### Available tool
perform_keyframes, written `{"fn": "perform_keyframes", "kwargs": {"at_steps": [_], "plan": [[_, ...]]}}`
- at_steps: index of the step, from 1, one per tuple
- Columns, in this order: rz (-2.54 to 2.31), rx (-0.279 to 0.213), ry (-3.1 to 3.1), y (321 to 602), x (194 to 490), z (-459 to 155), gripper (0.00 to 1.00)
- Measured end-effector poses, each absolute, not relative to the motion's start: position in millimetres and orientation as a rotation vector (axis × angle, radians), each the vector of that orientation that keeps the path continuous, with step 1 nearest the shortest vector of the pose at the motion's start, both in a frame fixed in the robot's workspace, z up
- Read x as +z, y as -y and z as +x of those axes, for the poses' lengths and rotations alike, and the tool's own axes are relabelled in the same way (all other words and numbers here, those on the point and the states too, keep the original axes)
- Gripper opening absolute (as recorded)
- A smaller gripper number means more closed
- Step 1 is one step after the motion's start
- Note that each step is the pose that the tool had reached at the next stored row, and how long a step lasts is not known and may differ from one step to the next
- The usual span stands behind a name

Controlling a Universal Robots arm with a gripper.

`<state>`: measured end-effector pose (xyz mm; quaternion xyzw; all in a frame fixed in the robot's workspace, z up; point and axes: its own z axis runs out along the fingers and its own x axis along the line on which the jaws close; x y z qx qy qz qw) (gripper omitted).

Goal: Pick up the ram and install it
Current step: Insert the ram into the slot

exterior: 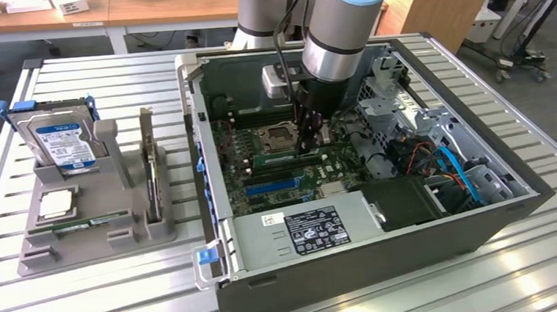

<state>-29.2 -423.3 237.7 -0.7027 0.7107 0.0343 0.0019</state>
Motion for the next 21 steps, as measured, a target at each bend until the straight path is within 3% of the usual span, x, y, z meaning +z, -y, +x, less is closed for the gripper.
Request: {"fn": "perform_keyframes", "kwargs": {"at_steps": [21], "plan": [[-2.201,0.1,-2.228,423.3,234.9,-29.5,0.11]]}}
